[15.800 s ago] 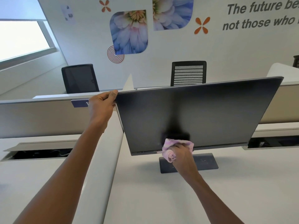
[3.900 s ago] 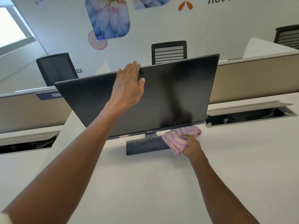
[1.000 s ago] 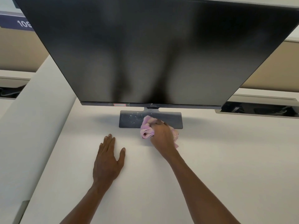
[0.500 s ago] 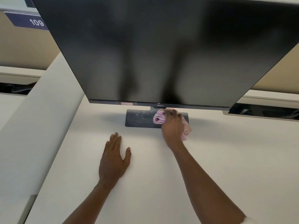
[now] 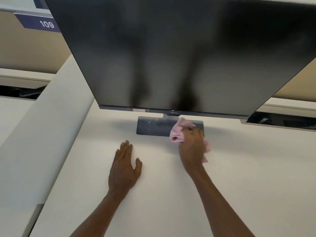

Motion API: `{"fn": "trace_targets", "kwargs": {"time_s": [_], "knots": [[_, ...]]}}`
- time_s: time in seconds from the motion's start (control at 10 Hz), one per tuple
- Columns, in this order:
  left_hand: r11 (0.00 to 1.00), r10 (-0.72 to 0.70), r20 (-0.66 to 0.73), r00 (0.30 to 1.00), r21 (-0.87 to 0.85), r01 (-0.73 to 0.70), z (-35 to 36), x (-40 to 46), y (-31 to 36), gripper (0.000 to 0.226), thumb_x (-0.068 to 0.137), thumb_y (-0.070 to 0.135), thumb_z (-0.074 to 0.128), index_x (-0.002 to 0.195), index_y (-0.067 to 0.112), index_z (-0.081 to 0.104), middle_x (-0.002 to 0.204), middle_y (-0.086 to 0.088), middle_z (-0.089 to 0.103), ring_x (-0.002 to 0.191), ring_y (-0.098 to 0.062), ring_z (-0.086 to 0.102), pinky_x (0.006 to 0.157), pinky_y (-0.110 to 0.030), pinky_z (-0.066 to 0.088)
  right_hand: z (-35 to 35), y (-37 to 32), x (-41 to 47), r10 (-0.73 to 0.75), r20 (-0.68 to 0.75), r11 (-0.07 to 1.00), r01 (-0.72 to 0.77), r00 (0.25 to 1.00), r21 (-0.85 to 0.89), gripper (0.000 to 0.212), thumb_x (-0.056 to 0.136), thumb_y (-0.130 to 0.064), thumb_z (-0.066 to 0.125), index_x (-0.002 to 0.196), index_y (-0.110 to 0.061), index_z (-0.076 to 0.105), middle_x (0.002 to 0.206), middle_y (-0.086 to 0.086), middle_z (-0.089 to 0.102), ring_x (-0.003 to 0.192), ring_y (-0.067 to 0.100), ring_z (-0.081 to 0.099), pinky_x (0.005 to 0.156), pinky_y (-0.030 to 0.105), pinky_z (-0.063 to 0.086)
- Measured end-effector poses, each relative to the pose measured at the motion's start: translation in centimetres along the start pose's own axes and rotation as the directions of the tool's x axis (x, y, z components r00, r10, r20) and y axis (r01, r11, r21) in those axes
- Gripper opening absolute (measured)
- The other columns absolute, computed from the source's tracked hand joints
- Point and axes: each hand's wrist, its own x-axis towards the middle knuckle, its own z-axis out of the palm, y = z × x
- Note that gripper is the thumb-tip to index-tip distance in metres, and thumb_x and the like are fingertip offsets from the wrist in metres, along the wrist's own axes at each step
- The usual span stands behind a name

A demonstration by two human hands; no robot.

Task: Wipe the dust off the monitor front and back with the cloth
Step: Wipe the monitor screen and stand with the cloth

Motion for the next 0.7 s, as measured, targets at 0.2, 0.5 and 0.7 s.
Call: {"fn": "trace_targets", "kwargs": {"time_s": [0.2,0.5,0.7], "knots": [[1.000,0.007,-0.003,1.000,-0.020,-0.007,0.1,0.0,-0.2,0.063,0.091,0.037,0.036,0.143,0.002,0.046,0.155,-0.008,0.037,0.147,-0.016,0.027,0.120,-0.034,0.022,3.0,-2.9,3.6,0.039,0.218,0.984,0.000,0.975,-0.178,0.038,0.088,-0.011,0.059,0.125,-0.015,0.055,0.124,0.005,0.055,0.111,0.023,0.053,0.088,0.028,0.047],[1.000,0.012,0.012,1.000,-0.017,-0.012,0.3,0.2,-0.5,0.062,0.090,0.031,0.035,0.143,0.002,0.046,0.155,-0.008,0.038,0.147,-0.016,0.027,0.121,-0.034,0.021,5.4,-9.1,2.2,-0.168,0.581,0.981,0.195,0.796,0.017,0.047,0.090,-0.047,0.064,0.126,-0.020,0.051,0.126,0.001,0.055,0.118,0.019,0.051,0.100,0.031,0.039],[1.000,0.001,0.013,1.000,-0.020,0.000,0.1,0.1,-0.3,0.063,0.091,0.034,0.032,0.145,0.004,0.044,0.156,-0.006,0.036,0.147,-0.014,0.025,0.121,-0.031,0.020,3.0,-5.7,0.1,-0.502,0.190,0.629,0.507,0.844,-0.589,0.036,0.069,-0.010,0.081,0.102,-0.010,0.068,0.106,0.008,0.065,0.097,0.028,0.060,0.075,0.030,0.052]]}}
